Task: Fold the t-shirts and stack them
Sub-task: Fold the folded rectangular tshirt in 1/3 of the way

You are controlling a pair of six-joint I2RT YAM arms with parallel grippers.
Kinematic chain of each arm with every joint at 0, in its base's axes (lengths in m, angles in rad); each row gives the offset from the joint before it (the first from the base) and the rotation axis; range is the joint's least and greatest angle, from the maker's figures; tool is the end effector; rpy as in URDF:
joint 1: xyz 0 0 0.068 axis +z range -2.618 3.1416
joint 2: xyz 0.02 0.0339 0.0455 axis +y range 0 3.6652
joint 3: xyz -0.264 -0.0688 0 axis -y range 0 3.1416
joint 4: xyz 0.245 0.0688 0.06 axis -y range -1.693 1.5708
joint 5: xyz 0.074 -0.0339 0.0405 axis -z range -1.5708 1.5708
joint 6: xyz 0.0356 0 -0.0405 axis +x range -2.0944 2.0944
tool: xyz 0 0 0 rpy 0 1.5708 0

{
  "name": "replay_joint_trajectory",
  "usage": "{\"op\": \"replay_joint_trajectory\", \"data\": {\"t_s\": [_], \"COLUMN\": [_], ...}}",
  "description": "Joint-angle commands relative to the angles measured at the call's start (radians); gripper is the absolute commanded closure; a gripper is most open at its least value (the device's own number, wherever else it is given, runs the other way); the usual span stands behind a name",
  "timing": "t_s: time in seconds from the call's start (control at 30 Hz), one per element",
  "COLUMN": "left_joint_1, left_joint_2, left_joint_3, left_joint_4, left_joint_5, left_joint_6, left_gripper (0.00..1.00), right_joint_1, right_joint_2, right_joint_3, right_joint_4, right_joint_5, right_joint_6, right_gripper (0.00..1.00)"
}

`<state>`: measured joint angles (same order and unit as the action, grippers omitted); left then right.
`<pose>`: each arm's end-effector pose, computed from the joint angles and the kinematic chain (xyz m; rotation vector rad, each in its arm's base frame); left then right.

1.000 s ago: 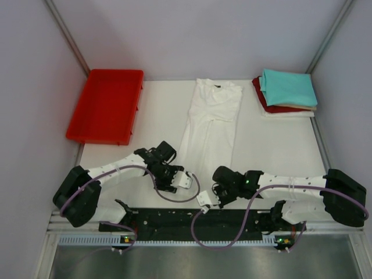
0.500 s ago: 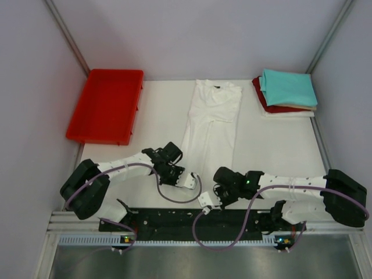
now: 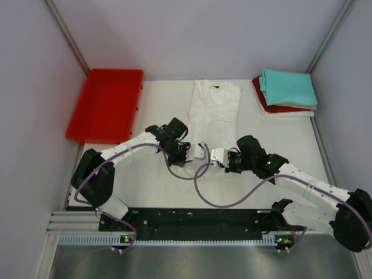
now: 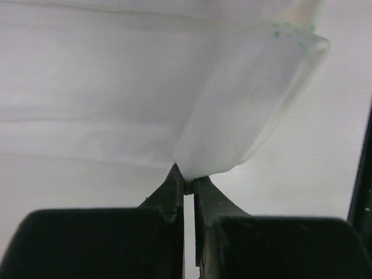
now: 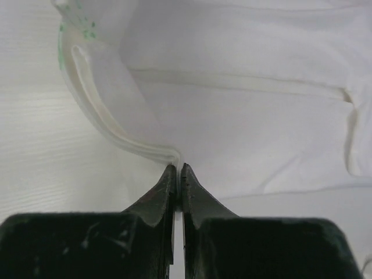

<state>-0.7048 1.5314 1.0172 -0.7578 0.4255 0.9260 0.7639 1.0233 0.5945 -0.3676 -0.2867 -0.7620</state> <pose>0.2066 -0.1950 0.2073 2.0632 1.8202 -0.5447 0.1418 0.1497 0.2143 -1.7220 1.6012 0.3397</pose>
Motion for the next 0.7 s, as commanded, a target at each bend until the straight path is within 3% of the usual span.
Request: {"op": "replay_joint_trajectory", "data": {"t_s": [0.0,0.13,0.3,0.5,0.67], "left_joint_1": [0.070,0.152,0.205,0.211,0.225], "left_joint_2": [0.165,0.356,0.535,0.691,0.734], "left_joint_3": [0.274,0.544,0.777,0.969,1.009], "left_joint_4": [-0.021,-0.072,-0.129,-0.173,-0.143], "left_joint_5": [-0.039,-0.045,-0.059,-0.105,-0.137], "left_joint_6": [-0.215,-0.309,-0.338,-0.371,-0.406], "left_gripper": [1.00,1.00,1.00,1.00,1.00], "right_joint_1": [-0.173,-0.302,-0.406,-0.474,-0.517], "right_joint_2": [0.113,0.299,0.497,0.638,0.718], "right_joint_3": [0.109,0.217,0.353,0.476,0.527], "right_joint_4": [0.191,0.272,0.306,0.306,0.303], "right_joint_5": [-0.098,-0.155,-0.183,-0.174,-0.164], "right_joint_6": [0.030,0.032,-0.003,-0.025,-0.016], "right_gripper": [1.00,1.00,1.00,1.00,1.00]}}
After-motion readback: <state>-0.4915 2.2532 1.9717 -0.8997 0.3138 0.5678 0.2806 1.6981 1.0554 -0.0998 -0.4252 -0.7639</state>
